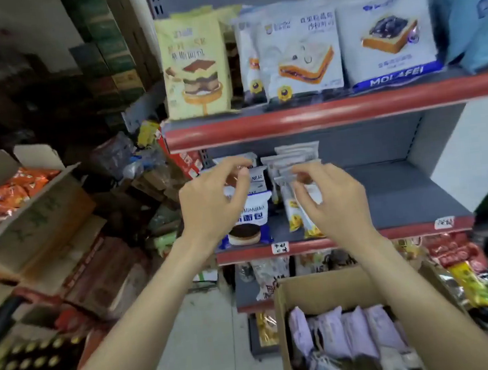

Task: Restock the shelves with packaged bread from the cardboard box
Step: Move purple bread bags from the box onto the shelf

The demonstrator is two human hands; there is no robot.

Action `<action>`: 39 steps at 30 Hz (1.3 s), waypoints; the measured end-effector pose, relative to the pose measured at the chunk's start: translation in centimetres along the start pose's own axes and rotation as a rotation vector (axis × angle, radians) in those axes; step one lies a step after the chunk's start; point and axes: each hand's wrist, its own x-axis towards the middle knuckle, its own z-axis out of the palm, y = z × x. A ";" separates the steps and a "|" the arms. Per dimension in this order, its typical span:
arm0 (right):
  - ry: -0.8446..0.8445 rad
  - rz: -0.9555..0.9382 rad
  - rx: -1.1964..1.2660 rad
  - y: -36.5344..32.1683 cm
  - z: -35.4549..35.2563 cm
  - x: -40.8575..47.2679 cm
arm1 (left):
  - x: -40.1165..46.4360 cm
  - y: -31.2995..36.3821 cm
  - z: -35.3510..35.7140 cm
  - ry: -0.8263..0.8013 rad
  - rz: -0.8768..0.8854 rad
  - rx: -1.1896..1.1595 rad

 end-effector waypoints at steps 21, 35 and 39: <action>-1.200 0.660 -0.153 19.9 -8.4 -43.9 | -38.6 14.1 24.0 -1.215 -0.757 0.120; -1.144 0.706 -0.100 28.6 6.8 -48.5 | -42.7 3.5 35.5 -0.911 -0.587 0.186; -1.128 0.839 -0.139 28.9 9.0 -48.5 | -42.5 1.3 37.1 -0.915 -0.627 0.212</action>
